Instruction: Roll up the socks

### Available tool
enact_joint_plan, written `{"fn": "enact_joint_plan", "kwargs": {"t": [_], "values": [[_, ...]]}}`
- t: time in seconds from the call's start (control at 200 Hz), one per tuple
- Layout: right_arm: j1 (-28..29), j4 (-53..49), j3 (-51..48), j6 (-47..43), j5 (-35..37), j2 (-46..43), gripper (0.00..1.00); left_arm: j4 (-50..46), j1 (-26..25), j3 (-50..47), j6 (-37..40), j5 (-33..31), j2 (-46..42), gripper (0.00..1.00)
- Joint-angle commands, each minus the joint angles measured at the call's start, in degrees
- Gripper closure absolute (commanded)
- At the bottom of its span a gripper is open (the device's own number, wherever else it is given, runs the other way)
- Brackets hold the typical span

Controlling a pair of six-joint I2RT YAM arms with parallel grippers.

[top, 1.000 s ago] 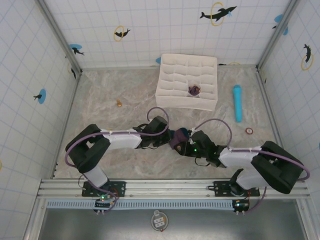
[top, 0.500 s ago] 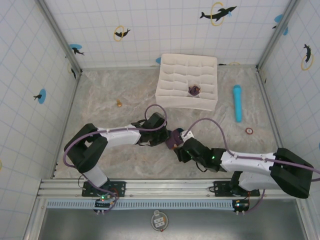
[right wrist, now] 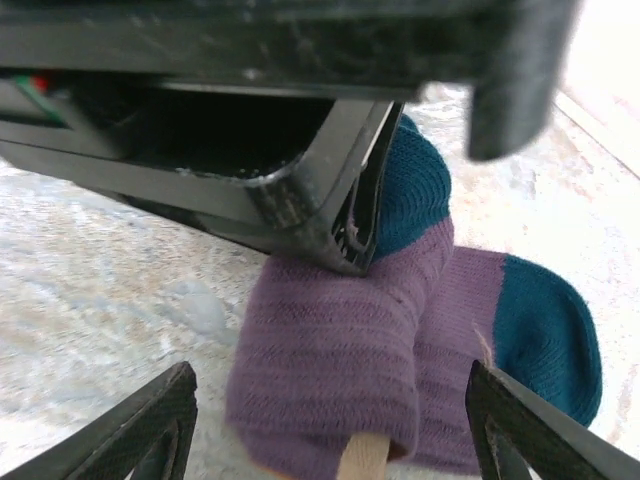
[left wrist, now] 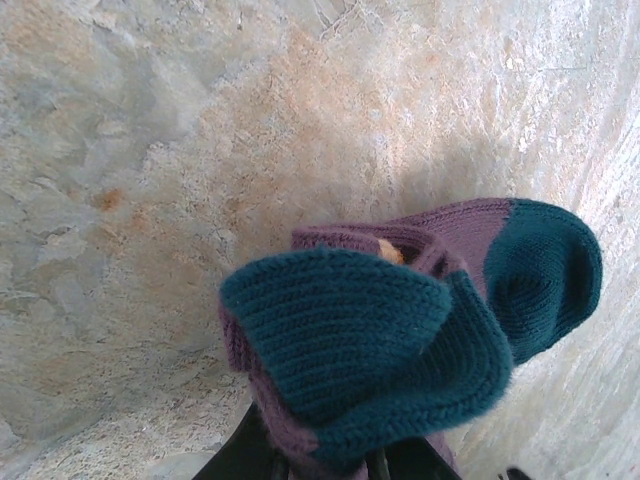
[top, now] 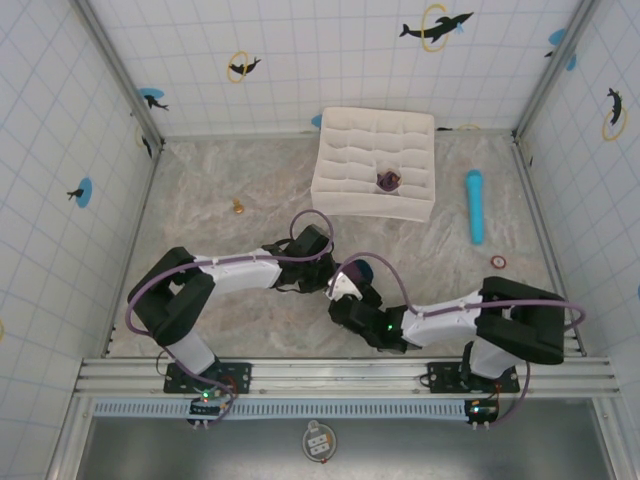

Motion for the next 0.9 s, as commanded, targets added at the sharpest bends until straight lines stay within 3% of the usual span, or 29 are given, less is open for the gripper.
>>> {"fn": "enact_joint_plan", "kwargs": {"t": [0.0,0.155,0.305,0.375,0.455,0.58,0.686,0.791,0.891], "values": [[0.0,3.8,2.2,0.7,6.3,3.6,0.29,-5.4,0.3,-0.4,0.6,1.1,-0.2,1.0],[-0.2,4.7,1.8,2.8,6.3,6.1,0.35,-5.1,0.5,-0.8,0.6,1.5,-0.6,1.0],[-0.8,4.0,2.1,4.8,5.2,7.5,0.48,-4.4,0.6,-1.2,0.6,1.7,-0.8,1.0],[-1.5,3.0,2.1,6.0,3.7,7.9,0.56,-3.8,0.6,-1.9,0.6,1.7,-1.2,0.98],[-1.9,1.8,1.4,7.9,3.1,8.0,0.73,-2.6,0.6,-3.0,0.2,1.7,-1.9,0.93],[-3.0,1.8,-0.8,10.8,-0.3,7.3,0.88,-0.2,0.6,-4.6,-0.6,1.9,-3.2,0.72],[-4.2,2.2,-2.9,14.0,-3.8,6.6,0.98,0.4,0.6,-4.8,-0.7,0.7,-4.5,0.4],[-5.4,3.7,-5.2,17.1,-8.7,4.7,1.0,0.5,0.7,-4.3,0.0,-1.4,-6.0,0.15],[-7.3,6.6,-8.3,20.3,-14.7,2.6,1.0,2.2,0.7,-5.2,-0.2,-3.4,-8.0,0.04]]}}
